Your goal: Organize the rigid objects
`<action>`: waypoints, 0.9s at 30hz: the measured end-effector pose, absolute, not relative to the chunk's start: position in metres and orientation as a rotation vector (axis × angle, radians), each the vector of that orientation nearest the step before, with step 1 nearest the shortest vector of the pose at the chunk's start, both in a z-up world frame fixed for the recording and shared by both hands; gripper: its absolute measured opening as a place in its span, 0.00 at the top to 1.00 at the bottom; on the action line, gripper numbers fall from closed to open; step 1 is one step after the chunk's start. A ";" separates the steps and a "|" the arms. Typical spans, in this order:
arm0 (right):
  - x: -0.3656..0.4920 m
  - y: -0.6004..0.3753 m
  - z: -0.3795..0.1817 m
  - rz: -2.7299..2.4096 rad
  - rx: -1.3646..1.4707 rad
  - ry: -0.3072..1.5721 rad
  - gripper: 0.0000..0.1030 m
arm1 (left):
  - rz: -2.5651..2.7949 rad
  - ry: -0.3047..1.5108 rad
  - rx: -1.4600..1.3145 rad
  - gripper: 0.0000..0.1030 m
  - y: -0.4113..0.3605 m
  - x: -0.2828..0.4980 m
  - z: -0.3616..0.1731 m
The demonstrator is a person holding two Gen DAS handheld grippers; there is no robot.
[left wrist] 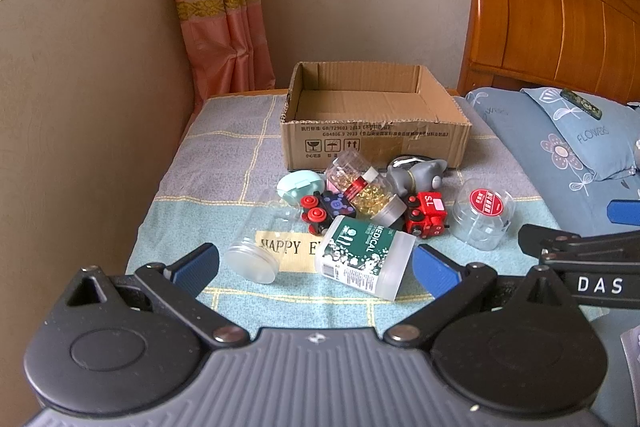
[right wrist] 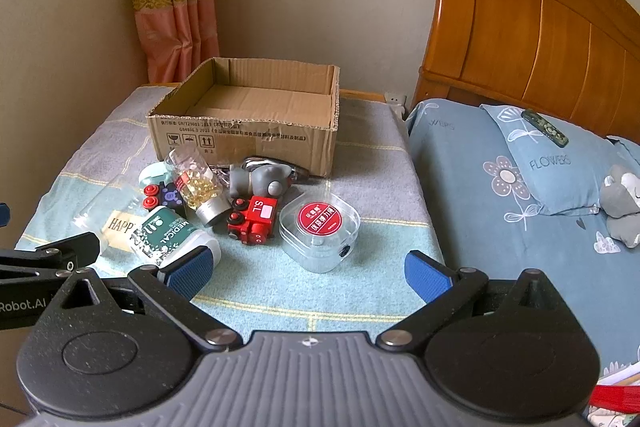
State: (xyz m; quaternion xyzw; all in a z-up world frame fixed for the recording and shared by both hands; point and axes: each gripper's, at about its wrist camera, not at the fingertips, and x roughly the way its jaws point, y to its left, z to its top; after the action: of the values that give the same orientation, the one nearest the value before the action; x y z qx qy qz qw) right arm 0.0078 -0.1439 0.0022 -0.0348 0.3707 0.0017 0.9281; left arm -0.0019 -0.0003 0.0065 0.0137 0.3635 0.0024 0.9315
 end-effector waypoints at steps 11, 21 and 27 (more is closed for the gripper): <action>0.010 -0.144 0.002 0.001 -0.074 0.762 0.00 | 0.000 0.748 0.019 0.01 0.000 0.001 0.004; 0.018 -0.145 -0.004 0.004 -0.076 0.764 0.00 | -0.022 0.750 0.001 0.01 0.002 0.008 -0.004; 0.026 -0.145 -0.009 0.014 -0.073 0.760 0.00 | -0.034 0.736 -0.009 0.01 0.003 0.014 -0.009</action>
State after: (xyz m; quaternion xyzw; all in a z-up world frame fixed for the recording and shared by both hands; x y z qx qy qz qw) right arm 0.0263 -0.1447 -0.0094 -0.0357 0.3708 0.0066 0.9280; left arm 0.0142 0.0034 -0.0091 -0.0045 0.3596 -0.0164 0.9329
